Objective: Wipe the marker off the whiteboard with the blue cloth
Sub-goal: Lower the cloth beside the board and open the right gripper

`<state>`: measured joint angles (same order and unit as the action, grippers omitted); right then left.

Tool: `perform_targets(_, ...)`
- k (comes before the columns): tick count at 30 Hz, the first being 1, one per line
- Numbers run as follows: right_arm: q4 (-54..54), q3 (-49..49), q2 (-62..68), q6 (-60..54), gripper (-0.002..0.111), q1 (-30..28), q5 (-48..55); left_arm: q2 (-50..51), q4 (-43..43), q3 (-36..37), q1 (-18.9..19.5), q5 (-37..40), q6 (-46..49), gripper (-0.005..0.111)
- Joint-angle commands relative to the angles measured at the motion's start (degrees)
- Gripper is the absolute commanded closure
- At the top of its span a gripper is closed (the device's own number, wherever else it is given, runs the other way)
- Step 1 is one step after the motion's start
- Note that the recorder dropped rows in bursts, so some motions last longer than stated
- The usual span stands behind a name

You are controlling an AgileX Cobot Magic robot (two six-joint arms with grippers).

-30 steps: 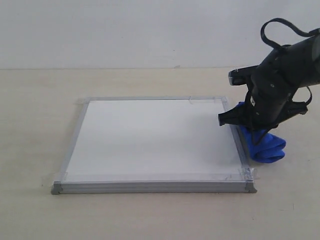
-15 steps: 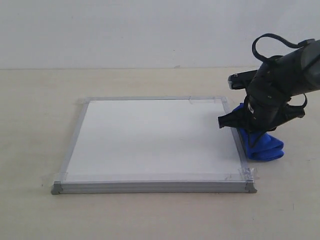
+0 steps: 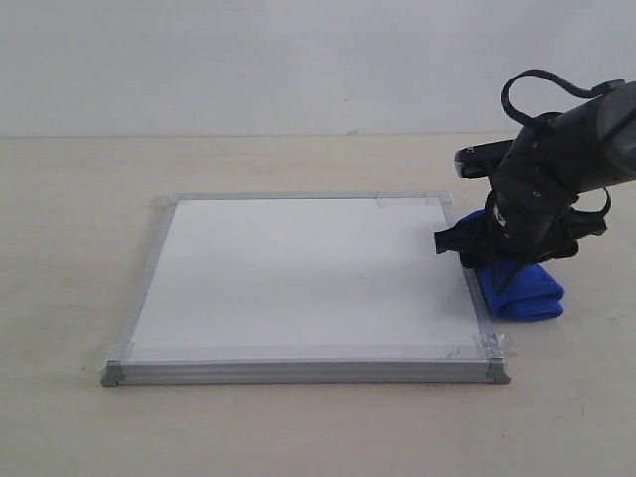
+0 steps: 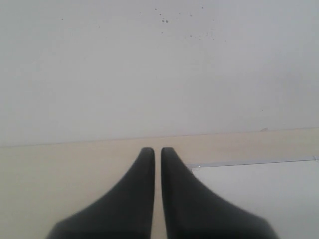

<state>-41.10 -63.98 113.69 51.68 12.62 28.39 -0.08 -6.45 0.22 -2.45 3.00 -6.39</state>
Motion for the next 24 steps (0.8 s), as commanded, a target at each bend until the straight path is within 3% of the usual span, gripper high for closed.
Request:
perform_targets(1,0.92,-0.18,-1.41,0.30,0.040,-0.09,-0.11,0.08,-0.06,-0.22,-0.20,-0.02,-0.07,0.102)
perform_targets(5,-0.05,-0.18,-5.89,0.30,0.041,-0.09,0.37,0.08,-0.06,-0.22,-0.20,-0.02,-0.07,0.102)
perform_targets(7,-0.36,-0.18,-8.05,0.07,0.049,-0.09,0.84,0.08,-0.06,-0.22,-0.20,-0.02,-0.07,0.102)
perform_targets(13,-0.02,1.81,-9.24,-3.96,0.109,-0.09,1.34,0.08,-0.06,-0.22,-0.20,-0.02,-0.07,0.102)
perform_targets(24,-0.78,3.44,-3.63,-3.62,0.107,-0.09,-3.34,0.08,-0.06,-0.22,-0.20,-0.02,-0.07,0.102)
